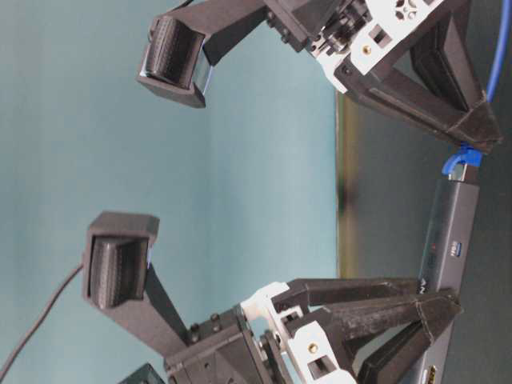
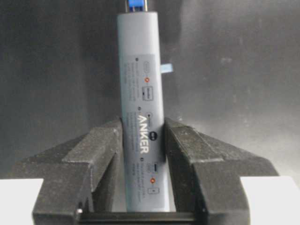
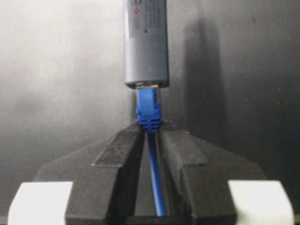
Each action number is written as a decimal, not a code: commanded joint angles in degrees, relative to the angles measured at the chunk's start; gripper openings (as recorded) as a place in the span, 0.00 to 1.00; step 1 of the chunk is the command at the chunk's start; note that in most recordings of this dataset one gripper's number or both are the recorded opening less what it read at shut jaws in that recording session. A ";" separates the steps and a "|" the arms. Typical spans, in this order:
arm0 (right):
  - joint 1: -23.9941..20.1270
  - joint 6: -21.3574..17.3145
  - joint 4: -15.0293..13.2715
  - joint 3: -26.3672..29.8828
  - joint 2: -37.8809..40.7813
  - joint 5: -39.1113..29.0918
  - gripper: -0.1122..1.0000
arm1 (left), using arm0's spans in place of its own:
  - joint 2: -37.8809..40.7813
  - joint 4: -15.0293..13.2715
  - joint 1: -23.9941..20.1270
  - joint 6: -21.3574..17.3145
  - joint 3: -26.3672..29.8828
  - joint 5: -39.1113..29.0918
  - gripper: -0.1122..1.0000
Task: Insert the LAN cable into the hub.
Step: 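Press the plug further into the hub while holding the hub steady, then open the right gripper and withdraw it rightward from the cable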
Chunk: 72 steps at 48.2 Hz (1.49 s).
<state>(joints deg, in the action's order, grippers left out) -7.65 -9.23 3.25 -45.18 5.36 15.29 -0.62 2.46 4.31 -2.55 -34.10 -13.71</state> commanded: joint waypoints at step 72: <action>-1.93 -10.11 0.18 -13.62 -14.59 8.61 0.84 | 0.44 0.18 0.62 4.31 -0.79 1.67 0.35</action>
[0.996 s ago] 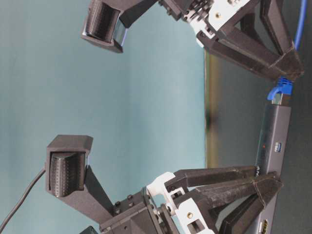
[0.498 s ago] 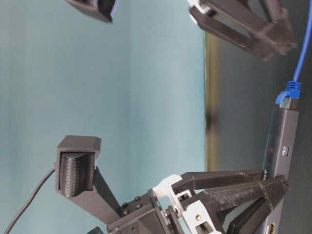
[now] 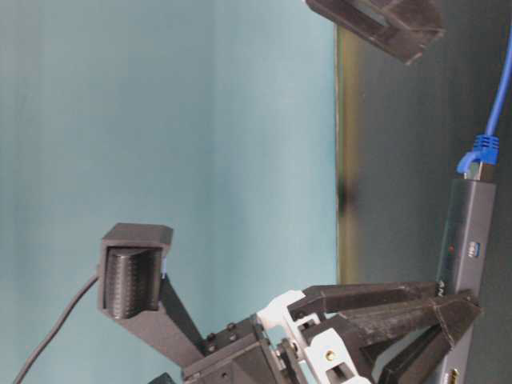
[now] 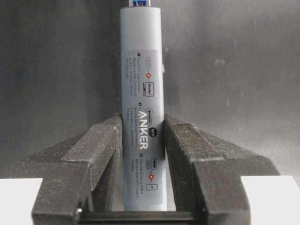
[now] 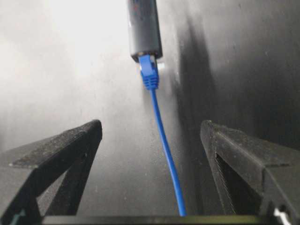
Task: Insert the LAN cable into the hub.
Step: 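Open the right gripper and withdraw it rightward from the cable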
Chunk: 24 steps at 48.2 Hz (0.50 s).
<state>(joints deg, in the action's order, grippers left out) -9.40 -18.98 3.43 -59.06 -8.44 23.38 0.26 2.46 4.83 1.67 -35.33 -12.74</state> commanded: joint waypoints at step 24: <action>-0.18 -0.35 0.00 0.35 -0.70 0.53 0.84 | 0.62 0.18 0.18 0.53 0.79 2.02 0.35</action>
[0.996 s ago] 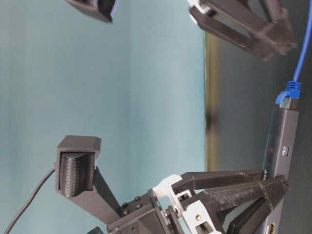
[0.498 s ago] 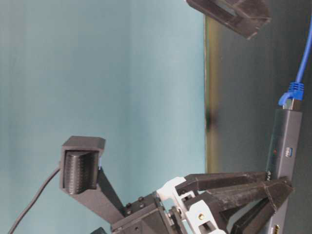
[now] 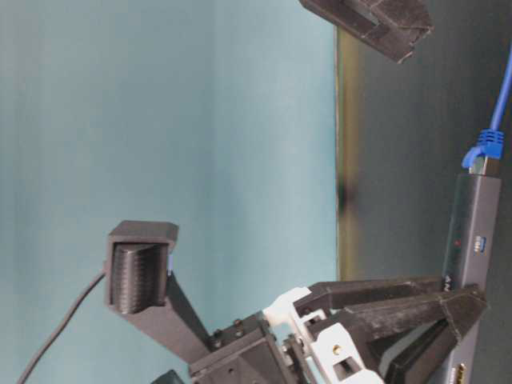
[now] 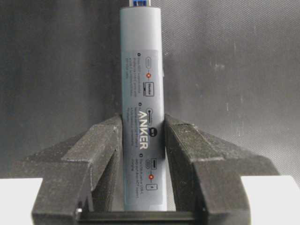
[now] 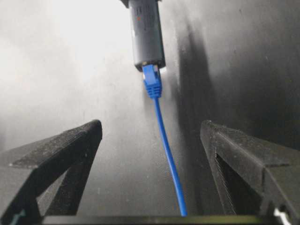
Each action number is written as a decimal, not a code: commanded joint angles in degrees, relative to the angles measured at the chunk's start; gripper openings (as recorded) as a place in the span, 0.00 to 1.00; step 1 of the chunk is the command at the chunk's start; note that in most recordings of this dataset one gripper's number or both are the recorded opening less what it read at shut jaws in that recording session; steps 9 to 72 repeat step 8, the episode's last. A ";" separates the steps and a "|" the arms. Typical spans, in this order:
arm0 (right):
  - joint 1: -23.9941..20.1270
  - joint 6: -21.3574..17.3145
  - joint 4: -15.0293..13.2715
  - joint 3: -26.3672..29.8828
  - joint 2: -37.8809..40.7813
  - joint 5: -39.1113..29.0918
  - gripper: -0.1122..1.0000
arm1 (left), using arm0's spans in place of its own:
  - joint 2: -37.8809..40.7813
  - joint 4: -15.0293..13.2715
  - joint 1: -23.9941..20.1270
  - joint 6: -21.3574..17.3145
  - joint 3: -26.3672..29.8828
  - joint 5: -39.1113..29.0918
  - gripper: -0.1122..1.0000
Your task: Insert the LAN cable into the hub.
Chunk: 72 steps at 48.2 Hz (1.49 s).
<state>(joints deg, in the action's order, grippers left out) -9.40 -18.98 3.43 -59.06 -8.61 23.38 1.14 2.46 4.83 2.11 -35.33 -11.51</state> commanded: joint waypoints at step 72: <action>-0.18 -0.35 0.09 0.35 -0.53 0.53 0.84 | -0.09 0.18 0.18 0.26 1.23 1.49 0.35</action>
